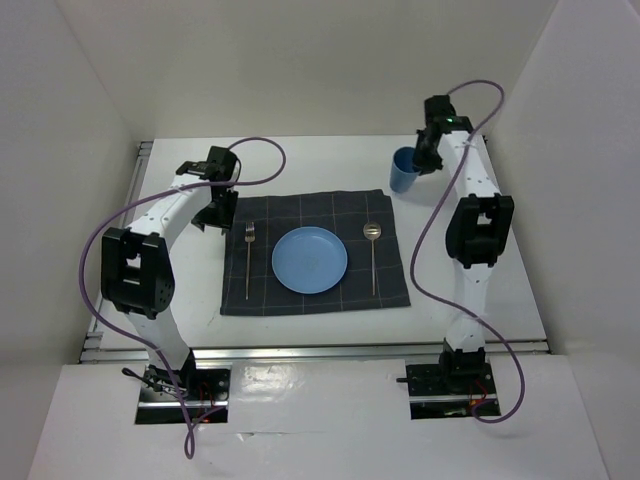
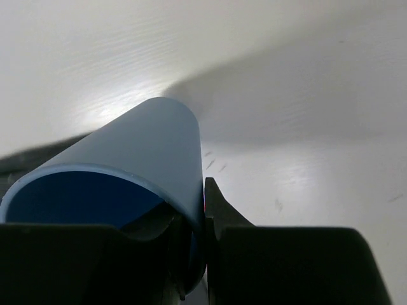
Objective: Set the dinner table for one person
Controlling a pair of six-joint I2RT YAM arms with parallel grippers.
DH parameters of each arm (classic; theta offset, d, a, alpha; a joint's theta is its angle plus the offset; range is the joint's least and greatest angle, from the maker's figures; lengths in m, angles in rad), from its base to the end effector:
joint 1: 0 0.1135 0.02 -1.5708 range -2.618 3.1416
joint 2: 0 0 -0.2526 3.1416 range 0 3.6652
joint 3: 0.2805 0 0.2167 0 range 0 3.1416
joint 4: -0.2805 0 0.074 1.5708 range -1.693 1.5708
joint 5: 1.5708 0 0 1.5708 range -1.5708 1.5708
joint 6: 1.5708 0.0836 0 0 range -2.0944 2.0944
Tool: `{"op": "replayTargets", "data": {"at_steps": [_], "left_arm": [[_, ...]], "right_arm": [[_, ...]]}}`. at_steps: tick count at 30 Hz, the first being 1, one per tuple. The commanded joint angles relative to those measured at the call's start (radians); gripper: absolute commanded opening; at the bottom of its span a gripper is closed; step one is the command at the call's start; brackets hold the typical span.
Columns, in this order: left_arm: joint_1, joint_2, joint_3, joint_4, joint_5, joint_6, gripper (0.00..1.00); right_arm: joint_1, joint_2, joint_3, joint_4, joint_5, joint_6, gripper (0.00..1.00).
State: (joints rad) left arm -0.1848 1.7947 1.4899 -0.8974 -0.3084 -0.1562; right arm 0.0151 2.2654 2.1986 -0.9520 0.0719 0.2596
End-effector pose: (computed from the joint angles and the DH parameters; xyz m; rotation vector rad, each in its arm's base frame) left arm 0.3468 -0.0390 0.2112 -0.0397 2.7103 0.3293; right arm 0.4760 0.0012 0.2195 0.3414 2.5628 0.0081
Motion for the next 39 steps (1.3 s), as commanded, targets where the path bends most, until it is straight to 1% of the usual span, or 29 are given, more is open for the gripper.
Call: {"op": "replayTargets", "data": {"at_steps": [1, 4, 7, 10, 12, 14, 18, 19, 20, 23, 24, 25, 26, 27, 28, 29, 33, 35, 38, 39], "left_arm": [[0.001, 0.014, -0.008, -0.001, -0.003, 0.014, 0.58], [0.001, 0.025, -0.008, -0.001, -0.003, 0.014, 0.58], [0.001, 0.034, -0.008, -0.001, 0.008, 0.014, 0.58], [0.001, 0.025, -0.008, -0.001, 0.008, 0.014, 0.58], [0.001, 0.025, -0.008, -0.001, -0.001, 0.014, 0.57], [0.001, 0.025, -0.008, -0.001, -0.001, 0.014, 0.57], [0.001, 0.015, -0.026, 0.008, -0.001, 0.014, 0.57], [0.001, 0.015, -0.026, 0.008, -0.001, 0.014, 0.57], [0.001, 0.015, -0.026, 0.008, -0.001, 0.014, 0.57], [0.001, 0.015, -0.026, 0.008, -0.001, 0.014, 0.57], [0.001, 0.015, -0.026, 0.008, -0.001, 0.023, 0.57], [0.001, 0.015, -0.026, 0.008, -0.001, 0.023, 0.57], [0.001, 0.015, -0.026, 0.008, -0.001, 0.023, 0.57], [0.001, 0.015, -0.026, 0.008, -0.001, 0.023, 0.57], [0.001, 0.015, -0.026, 0.008, -0.001, 0.023, 0.57], [0.001, 0.015, -0.026, 0.008, 0.008, 0.023, 0.57], [0.001, 0.006, -0.036, 0.008, 0.008, 0.023, 0.57], [0.001, 0.006, -0.036, 0.008, 0.008, 0.023, 0.57], [0.001, 0.006, -0.036, 0.008, 0.008, 0.023, 0.57], [0.001, 0.006, -0.036, 0.008, -0.001, 0.023, 0.57]], "right_arm": [[0.176, -0.144, 0.029, -0.114, 0.137, -0.040, 0.00], [0.230, -0.144, 0.018, -0.134, 0.082, -0.014, 0.00], [0.284, -0.103, 0.018, -0.154, 0.081, -0.014, 0.00], [0.304, -0.037, 0.047, -0.201, 0.095, -0.005, 0.00], [0.313, -0.026, 0.047, -0.214, 0.095, 0.004, 0.00], [0.324, -0.014, 0.036, -0.214, 0.086, 0.004, 0.00], [0.324, -0.014, -0.036, -0.136, 0.004, -0.005, 0.00], [0.324, -0.014, -0.036, -0.125, 0.003, -0.005, 0.00], [0.324, -0.003, -0.036, -0.125, 0.003, -0.005, 0.02], [0.324, 0.020, -0.014, -0.125, 0.003, -0.005, 0.11], [0.324, 0.020, -0.014, -0.116, 0.003, -0.005, 0.16], [0.324, 0.020, -0.002, -0.125, 0.015, -0.005, 0.35], [0.324, 0.031, 0.010, -0.125, 0.016, -0.005, 0.43], [0.324, 0.031, 0.010, -0.134, 0.016, -0.005, 0.54], [0.324, 0.020, 0.010, -0.134, 0.026, -0.014, 0.75], [0.324, 0.000, 0.010, -0.134, 0.026, -0.014, 0.83], [0.324, -0.071, 0.030, -0.125, 0.035, -0.014, 0.99], [0.324, -0.116, 0.043, -0.111, 0.035, -0.014, 0.99], [0.324, -0.220, 0.043, -0.076, 0.046, 0.006, 0.99], [0.324, -0.277, 0.017, -0.076, 0.046, 0.006, 0.99]]}}
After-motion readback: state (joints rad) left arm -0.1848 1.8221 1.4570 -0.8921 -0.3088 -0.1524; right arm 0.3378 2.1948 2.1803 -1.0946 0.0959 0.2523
